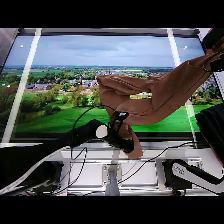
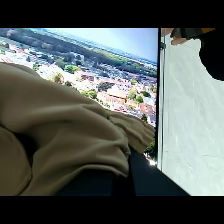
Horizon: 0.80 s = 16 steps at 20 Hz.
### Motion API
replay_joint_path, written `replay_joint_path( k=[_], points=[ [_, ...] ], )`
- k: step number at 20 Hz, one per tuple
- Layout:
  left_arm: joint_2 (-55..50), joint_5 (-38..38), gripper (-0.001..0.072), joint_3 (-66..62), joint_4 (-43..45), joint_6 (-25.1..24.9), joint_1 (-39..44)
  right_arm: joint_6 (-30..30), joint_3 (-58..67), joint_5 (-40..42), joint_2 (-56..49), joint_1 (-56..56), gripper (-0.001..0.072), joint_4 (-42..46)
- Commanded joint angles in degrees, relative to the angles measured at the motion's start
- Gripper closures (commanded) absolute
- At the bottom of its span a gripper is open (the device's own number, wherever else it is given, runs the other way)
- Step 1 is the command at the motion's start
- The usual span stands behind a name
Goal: Fold the clothes and pants, and hang the long-sleeved shirts on hangers.
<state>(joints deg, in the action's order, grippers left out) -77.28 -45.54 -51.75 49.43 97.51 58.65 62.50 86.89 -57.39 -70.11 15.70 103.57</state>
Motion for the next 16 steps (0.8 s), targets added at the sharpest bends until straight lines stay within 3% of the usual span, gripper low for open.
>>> replay_joint_path(
  k=[1, 3, 6, 8, 12, 16],
  points=[
    [-4.4, 7.3, 0.0062, 0.0, -3.3, 0.2, 0.5, 0.0, 0.1, 0.0, 0.0, 0.0, 0.0677, -0.6],
    [-6.6, 10.7, 0.0085, 0.0, -5.0, 0.2, 0.5, 0.0, 0.1, 0.0, 0.0, 0.0, 0.0677, -1.7],
    [-7.9, 16.5, 0.0407, 0.0, -6.4, 0.2, 0.5, 0.0, 0.1, -0.1, 0.0, 0.0, 0.0677, -3.0],
    [-7.9, 15.7, 0.0681, 0.0, -6.3, -0.7, -0.3, 0.0, 0.1, -0.1, 0.1, 0.0, 0.0677, -3.0],
    [-6.0, 5.3, 0.0681, -0.1, -4.3, -10.0, -9.8, 0.0, 0.1, 1.0, 0.1, 0.0, 0.0677, -2.1],
    [2.4, -5.0, 0.0682, -0.1, 9.5, -10.2, -30.9, 0.0, 0.1, 3.0, 0.1, 0.0, 0.0678, -1.8]
  ],
)
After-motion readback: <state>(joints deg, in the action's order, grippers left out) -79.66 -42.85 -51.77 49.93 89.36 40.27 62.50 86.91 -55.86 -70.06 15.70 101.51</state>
